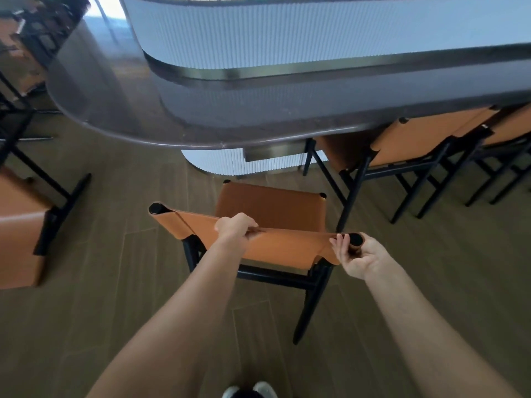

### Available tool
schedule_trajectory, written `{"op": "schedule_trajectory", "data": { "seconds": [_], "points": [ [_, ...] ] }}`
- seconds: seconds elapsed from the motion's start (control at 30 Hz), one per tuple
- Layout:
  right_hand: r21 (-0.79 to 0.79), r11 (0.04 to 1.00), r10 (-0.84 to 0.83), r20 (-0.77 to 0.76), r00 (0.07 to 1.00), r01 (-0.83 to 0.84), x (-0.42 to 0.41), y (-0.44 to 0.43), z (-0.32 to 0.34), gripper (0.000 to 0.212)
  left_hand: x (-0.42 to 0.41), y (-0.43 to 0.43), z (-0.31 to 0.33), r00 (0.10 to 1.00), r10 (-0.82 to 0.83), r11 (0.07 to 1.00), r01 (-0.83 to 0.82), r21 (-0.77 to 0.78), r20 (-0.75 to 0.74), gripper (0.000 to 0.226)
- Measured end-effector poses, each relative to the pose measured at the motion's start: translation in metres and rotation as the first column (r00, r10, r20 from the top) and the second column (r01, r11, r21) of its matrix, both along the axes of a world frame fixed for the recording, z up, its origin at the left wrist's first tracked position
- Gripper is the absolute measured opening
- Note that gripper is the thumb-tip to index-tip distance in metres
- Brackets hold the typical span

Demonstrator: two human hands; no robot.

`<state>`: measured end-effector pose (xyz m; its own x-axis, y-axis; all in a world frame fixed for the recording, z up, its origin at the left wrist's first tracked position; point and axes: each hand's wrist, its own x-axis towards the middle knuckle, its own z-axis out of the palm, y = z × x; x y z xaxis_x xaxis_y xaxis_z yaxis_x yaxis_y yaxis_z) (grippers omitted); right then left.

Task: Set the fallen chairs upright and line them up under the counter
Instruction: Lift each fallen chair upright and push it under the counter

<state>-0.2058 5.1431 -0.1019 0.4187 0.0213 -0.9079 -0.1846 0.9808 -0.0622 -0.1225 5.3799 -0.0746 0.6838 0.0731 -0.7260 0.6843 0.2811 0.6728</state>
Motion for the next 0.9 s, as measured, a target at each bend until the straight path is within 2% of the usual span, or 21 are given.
{"op": "schedule_trajectory", "data": {
  "seconds": [0.13, 0.27, 0.47, 0.7, 0.8, 0.9],
  "points": [
    [-0.026, 0.999, 0.032, -0.049, 0.998, -0.034, -0.011, -0.003, -0.006, 0.043, -0.005, -0.002, -0.005, 0.998, -0.040, 0.999, 0.038, -0.036, -0.044, 0.038],
    [-0.078, 0.995, 0.048, -0.099, 0.994, -0.056, -0.026, 0.007, -0.014, 0.033, -0.021, 0.002, -0.011, 0.994, -0.074, 0.997, 0.076, 0.018, -0.083, 0.033],
    [-0.136, 0.990, 0.006, -0.173, 0.985, -0.030, -0.045, 0.025, -0.027, 0.037, -0.043, 0.012, -0.029, 0.989, -0.131, 0.983, 0.137, 0.118, -0.063, 0.036],
    [-0.136, 0.990, -0.006, -0.230, 0.973, -0.026, -0.077, 0.034, -0.039, 0.039, -0.069, 0.019, -0.046, 0.979, -0.151, 0.983, 0.164, 0.083, -0.137, 0.026],
    [-0.160, 0.987, -0.034, -0.223, 0.974, -0.002, -0.086, 0.039, -0.041, 0.038, -0.077, 0.022, -0.053, 0.978, -0.162, 0.976, 0.178, 0.125, -0.130, 0.019],
    [-0.198, 0.978, -0.104, -0.192, 0.976, 0.065, -0.088, 0.044, -0.040, 0.041, -0.077, 0.026, -0.053, 0.982, -0.148, 0.986, 0.157, 0.064, -0.120, 0.025]
  ]
}}
